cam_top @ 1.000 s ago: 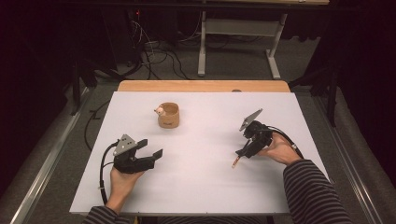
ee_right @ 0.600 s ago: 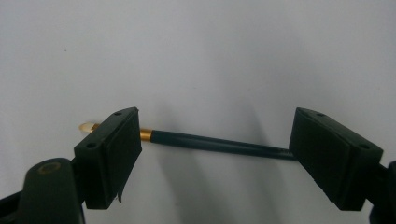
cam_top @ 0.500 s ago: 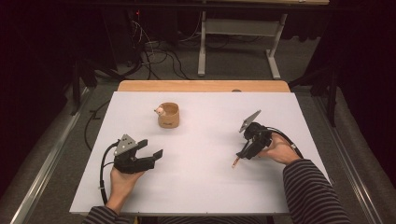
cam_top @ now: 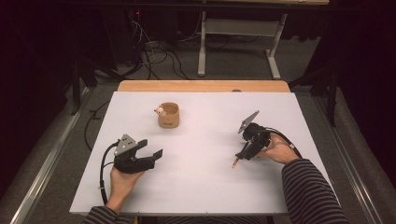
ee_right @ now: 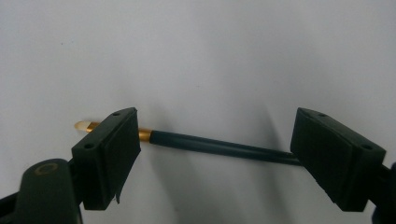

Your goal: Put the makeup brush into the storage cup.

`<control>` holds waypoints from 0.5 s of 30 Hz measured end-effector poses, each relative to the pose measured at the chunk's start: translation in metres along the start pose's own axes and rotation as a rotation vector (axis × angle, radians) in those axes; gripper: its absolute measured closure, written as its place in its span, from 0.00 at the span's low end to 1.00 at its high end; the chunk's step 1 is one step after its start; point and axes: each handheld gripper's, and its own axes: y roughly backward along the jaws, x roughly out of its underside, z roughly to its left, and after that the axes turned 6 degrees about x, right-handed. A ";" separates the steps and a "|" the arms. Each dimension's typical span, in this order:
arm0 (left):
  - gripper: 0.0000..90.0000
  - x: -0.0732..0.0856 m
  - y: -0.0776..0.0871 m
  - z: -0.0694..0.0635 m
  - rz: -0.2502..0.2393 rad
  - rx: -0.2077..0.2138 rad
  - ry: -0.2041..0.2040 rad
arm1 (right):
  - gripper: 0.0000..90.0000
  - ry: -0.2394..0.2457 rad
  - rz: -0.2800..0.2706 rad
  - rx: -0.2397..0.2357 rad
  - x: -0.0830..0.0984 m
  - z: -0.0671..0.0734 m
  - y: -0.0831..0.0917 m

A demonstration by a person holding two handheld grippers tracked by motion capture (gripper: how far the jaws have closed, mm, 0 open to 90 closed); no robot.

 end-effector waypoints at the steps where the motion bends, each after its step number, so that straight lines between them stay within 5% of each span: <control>1: 0.29 0.000 0.000 0.000 -0.001 -0.001 0.001 | 0.19 0.011 0.002 -0.003 0.000 -0.001 0.000; 15: 0.29 0.000 0.002 0.001 -0.009 -0.017 0.006 | 0.19 0.004 0.005 -0.020 0.002 -0.003 -0.004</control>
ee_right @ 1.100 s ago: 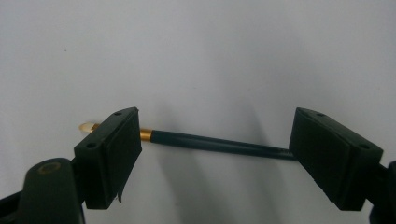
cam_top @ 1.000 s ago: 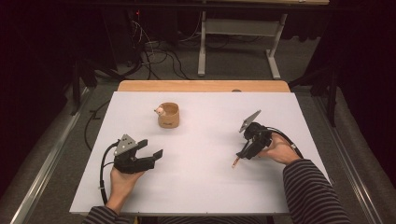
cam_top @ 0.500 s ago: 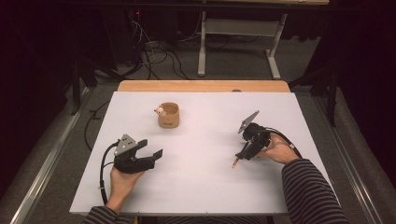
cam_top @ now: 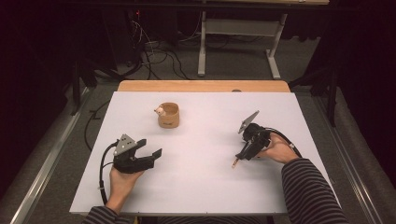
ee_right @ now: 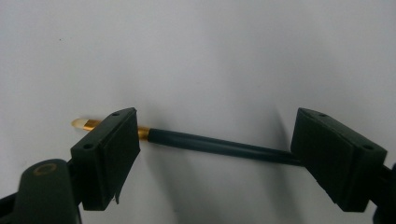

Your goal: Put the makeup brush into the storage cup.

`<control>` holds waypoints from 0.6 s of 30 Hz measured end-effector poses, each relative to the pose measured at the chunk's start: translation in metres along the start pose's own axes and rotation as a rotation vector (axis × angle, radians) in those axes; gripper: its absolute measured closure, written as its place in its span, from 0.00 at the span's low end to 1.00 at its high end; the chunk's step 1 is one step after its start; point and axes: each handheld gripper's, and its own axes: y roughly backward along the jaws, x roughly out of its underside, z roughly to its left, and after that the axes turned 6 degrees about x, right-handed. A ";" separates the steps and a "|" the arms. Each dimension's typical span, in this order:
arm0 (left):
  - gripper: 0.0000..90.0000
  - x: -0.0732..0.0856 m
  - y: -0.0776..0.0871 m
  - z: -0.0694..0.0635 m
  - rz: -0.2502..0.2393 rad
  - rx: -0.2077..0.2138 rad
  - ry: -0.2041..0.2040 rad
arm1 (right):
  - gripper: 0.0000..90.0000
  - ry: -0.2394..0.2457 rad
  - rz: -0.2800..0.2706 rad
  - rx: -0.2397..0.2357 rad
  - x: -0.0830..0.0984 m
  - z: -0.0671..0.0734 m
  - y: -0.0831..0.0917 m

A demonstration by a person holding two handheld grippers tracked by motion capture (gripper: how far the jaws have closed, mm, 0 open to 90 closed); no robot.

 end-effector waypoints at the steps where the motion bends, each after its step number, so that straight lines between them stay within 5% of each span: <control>1: 0.29 0.000 0.000 0.000 -0.001 -0.002 0.000 | 0.19 0.001 0.000 -0.001 0.000 0.000 0.000; 18: 0.28 0.000 0.000 -0.001 -0.005 -0.001 0.000 | 0.19 0.007 0.026 0.006 0.004 0.001 -0.003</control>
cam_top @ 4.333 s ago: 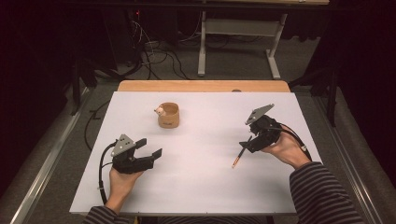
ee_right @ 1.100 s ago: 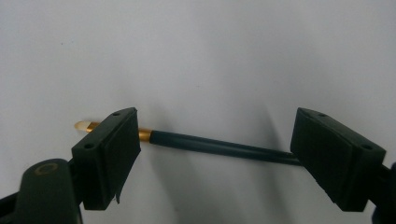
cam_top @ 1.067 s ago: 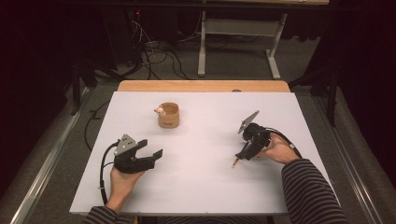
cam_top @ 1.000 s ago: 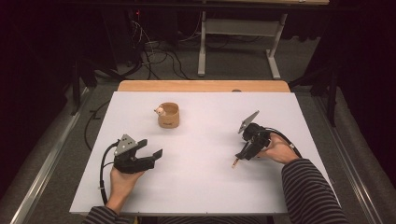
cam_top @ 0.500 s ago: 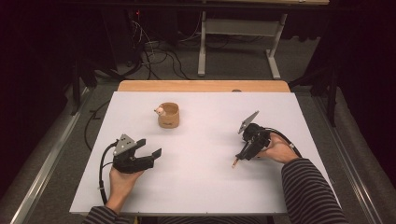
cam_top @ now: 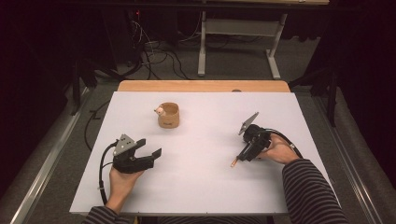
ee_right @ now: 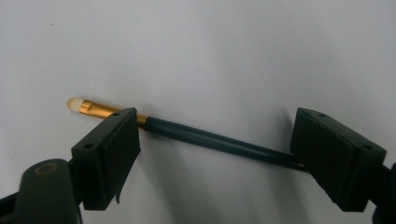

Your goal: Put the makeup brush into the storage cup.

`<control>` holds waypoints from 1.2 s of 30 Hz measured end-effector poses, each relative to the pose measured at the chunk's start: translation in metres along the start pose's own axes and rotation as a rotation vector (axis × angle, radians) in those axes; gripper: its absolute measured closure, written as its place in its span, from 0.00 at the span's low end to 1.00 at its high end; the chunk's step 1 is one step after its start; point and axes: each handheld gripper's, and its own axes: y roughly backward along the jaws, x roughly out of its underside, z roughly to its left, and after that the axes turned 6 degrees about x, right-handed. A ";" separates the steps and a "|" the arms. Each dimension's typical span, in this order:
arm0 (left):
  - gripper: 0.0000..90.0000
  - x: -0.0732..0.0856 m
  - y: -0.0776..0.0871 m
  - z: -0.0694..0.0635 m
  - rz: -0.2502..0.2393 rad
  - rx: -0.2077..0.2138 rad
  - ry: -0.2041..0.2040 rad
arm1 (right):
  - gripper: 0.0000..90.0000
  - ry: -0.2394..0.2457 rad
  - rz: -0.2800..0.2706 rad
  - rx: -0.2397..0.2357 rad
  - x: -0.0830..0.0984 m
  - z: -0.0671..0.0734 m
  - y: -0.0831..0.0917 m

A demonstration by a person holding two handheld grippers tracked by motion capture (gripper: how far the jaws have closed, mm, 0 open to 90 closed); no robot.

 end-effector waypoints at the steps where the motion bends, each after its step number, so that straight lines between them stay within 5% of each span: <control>1: 0.28 0.000 0.000 0.000 0.000 0.001 0.000 | 0.19 0.001 -0.001 -0.001 0.000 0.000 0.000; 17: 0.28 0.000 0.001 0.001 -0.005 -0.004 0.004 | 0.26 0.024 0.012 0.042 0.000 0.004 0.001; 36: 0.28 0.000 0.002 0.001 -0.009 -0.001 0.004 | 0.46 0.025 0.029 0.041 0.001 0.005 0.006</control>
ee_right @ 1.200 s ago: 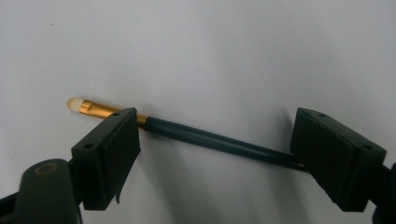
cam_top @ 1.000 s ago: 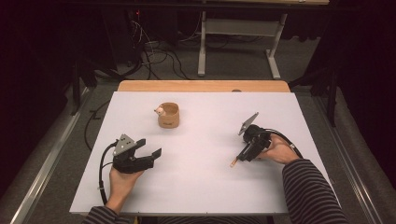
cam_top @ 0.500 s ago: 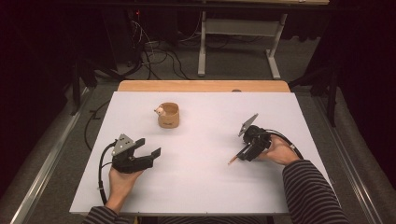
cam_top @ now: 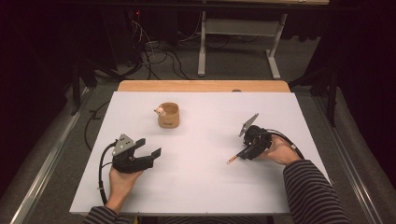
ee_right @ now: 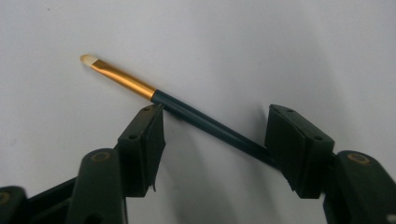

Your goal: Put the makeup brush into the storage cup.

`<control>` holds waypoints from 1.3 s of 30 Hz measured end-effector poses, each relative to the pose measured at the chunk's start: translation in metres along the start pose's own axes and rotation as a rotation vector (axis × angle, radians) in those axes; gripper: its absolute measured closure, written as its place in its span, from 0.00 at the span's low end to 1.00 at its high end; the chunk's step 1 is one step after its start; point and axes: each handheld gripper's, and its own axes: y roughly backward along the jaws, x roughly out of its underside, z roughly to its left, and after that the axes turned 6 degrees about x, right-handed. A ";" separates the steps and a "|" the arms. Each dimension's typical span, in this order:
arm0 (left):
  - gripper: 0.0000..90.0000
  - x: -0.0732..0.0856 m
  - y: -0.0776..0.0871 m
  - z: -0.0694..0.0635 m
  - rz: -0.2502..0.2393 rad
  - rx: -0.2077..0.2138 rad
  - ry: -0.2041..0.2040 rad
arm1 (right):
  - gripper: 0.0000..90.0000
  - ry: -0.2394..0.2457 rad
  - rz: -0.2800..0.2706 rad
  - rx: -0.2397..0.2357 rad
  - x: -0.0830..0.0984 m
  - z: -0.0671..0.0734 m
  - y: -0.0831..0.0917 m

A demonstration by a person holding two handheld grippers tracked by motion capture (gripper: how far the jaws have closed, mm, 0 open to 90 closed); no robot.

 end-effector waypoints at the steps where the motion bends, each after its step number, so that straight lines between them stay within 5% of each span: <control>1: 0.28 0.000 0.000 0.000 0.000 0.000 0.000 | 0.46 0.000 0.000 0.000 0.000 0.000 0.000; 39: 0.28 0.000 -0.002 0.001 0.005 0.003 0.006 | 0.94 -0.007 0.032 0.009 0.000 0.004 0.004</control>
